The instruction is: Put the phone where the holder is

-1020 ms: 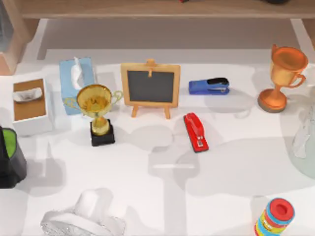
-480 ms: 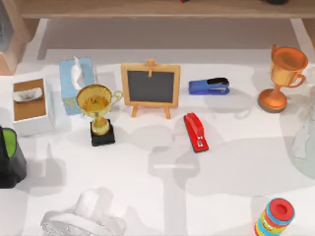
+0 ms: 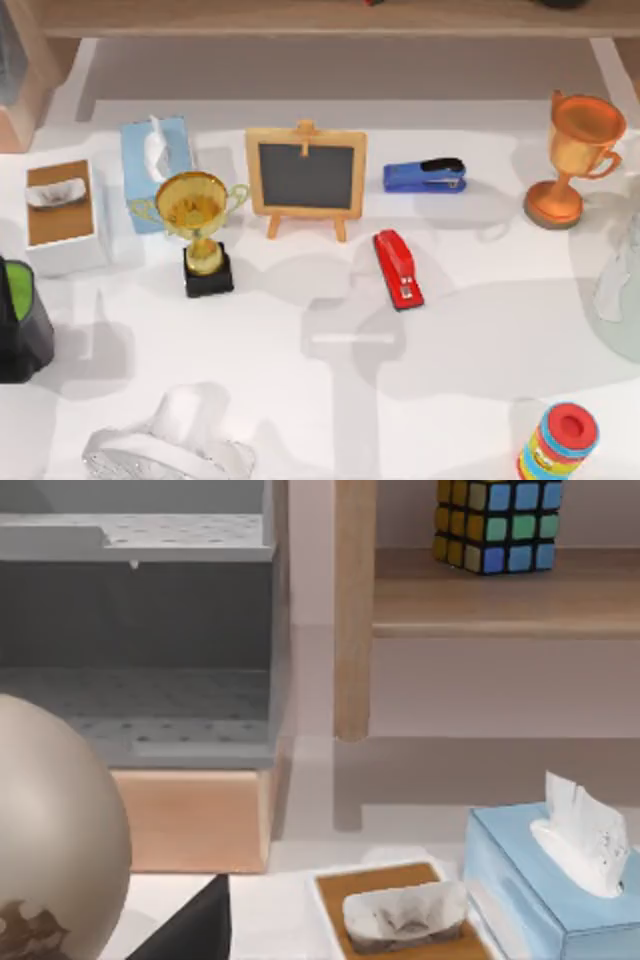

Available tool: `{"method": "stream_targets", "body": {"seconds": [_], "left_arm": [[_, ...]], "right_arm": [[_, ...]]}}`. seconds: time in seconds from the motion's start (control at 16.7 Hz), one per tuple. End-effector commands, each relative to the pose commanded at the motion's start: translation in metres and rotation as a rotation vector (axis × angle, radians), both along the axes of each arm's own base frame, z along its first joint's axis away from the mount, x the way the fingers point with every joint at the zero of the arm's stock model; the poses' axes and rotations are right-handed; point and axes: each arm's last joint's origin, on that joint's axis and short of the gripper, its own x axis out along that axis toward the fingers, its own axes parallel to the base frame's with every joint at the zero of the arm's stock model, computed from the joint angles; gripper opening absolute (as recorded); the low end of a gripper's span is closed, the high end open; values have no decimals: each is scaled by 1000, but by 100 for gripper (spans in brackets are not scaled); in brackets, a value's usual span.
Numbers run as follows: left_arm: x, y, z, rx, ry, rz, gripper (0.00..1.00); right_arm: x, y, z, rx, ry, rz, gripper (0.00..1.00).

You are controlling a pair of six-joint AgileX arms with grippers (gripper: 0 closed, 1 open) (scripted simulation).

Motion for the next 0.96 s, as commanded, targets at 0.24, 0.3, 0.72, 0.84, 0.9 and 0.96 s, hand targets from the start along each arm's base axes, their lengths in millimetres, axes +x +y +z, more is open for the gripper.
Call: {"method": "stream_targets", "body": {"seconds": [0.24, 0.3, 0.72, 0.84, 0.9, 0.96], "left_arm": [[0, 0, 0, 0, 0, 0, 100], [0, 0, 0, 0, 0, 0, 100], [0, 0, 0, 0, 0, 0, 100], [0, 0, 0, 0, 0, 0, 100], [0, 0, 0, 0, 0, 0, 100], [0, 0, 0, 0, 0, 0, 100]], "right_arm": [[0, 0, 0, 0, 0, 0, 53], [0, 0, 0, 0, 0, 0, 60], [0, 0, 0, 0, 0, 0, 100], [0, 0, 0, 0, 0, 0, 100], [0, 0, 0, 0, 0, 0, 100], [0, 0, 0, 0, 0, 0, 100]]}}
